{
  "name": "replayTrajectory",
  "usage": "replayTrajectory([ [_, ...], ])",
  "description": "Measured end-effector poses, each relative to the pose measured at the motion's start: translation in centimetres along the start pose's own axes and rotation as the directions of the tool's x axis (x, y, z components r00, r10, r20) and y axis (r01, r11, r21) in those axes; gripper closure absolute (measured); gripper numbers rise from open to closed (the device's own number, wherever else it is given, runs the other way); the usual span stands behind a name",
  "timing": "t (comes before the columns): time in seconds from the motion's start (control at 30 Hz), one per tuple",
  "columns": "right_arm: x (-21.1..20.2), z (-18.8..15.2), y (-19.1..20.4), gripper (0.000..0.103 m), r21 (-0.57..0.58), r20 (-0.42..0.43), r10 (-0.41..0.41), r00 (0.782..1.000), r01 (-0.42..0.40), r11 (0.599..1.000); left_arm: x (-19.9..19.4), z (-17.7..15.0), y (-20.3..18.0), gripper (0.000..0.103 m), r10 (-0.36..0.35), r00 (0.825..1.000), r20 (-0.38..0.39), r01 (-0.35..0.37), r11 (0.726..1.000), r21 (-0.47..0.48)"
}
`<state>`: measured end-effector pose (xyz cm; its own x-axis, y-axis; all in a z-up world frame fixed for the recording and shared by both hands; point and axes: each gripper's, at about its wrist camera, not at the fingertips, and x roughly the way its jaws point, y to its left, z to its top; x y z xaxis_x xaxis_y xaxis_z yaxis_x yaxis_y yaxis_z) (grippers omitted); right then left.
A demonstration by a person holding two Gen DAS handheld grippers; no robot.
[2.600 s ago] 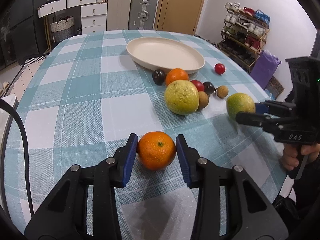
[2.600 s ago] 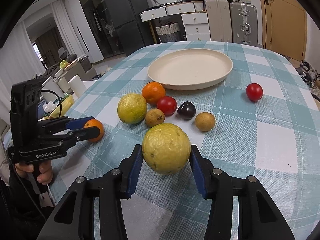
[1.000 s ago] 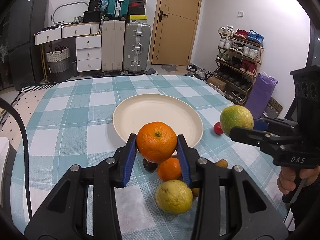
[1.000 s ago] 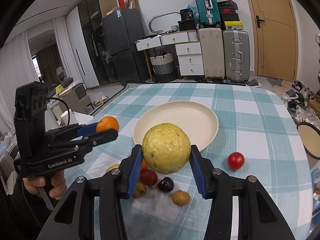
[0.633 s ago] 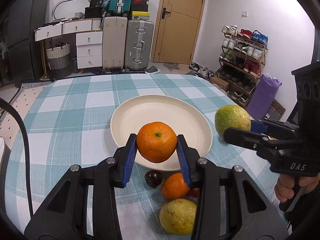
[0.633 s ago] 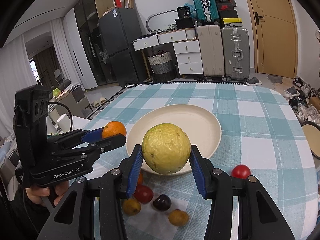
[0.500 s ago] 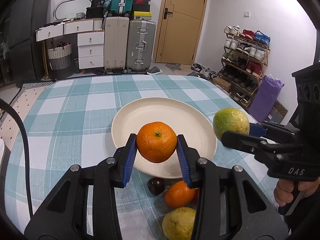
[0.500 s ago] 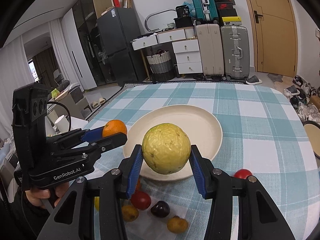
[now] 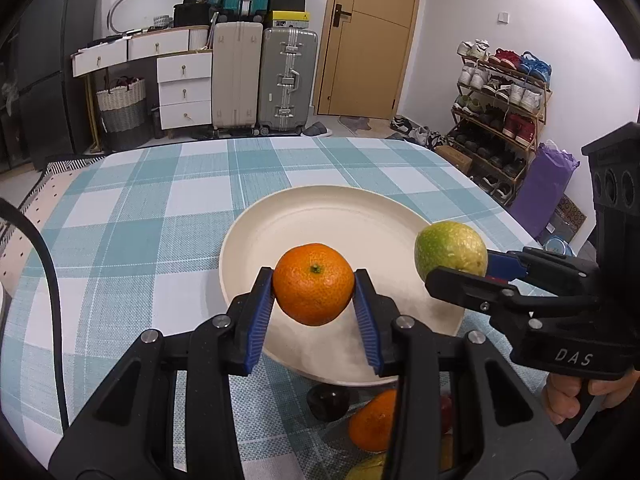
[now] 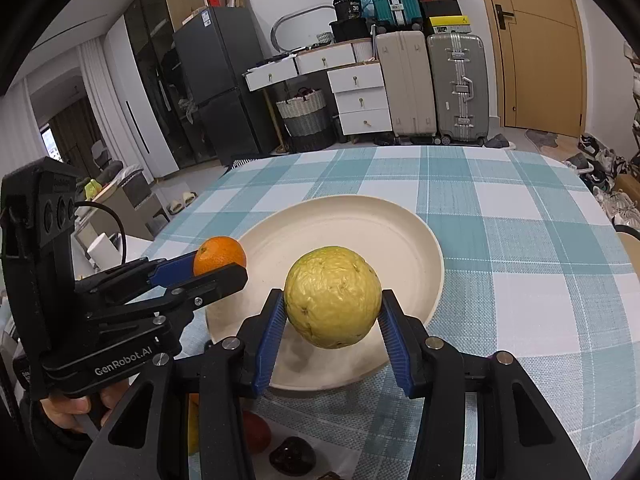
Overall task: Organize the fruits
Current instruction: 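Carry the yellow fruit and tangerine to the cream plate and lower them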
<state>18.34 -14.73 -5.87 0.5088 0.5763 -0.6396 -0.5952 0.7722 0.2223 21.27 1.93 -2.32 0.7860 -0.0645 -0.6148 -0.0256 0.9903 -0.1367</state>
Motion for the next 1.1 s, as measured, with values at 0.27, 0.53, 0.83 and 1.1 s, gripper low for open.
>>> replayTrajectory([
  [0.27,1.1,-0.4,-0.3,0.055,-0.015,-0.030,-0.004,1.000,0.003,1.000,0.6,-0.4,0.1,0.066,0.008,1.000,-0.017,-0.008,1.000,0.008],
  [0.53,1.9,-0.3,-0.6,0.055,-0.011,-0.043,-0.006,0.999,0.006,1.000,0.6,-0.5,0.0,0.066,0.017,1.000,-0.018,-0.017,1.000,0.024],
  [0.83,2.4,-0.2,-0.9,0.055,0.001,-0.061,-0.011,0.998,0.011,1.000,0.6,-0.5,-0.2,0.066,0.025,0.999,-0.020,-0.024,0.999,0.032],
  [1.1,2.2,-0.3,-1.0,0.055,0.013,-0.059,-0.013,0.998,0.014,1.000,0.5,-0.5,-0.5,0.066,0.036,0.999,-0.011,-0.035,0.998,0.047],
])
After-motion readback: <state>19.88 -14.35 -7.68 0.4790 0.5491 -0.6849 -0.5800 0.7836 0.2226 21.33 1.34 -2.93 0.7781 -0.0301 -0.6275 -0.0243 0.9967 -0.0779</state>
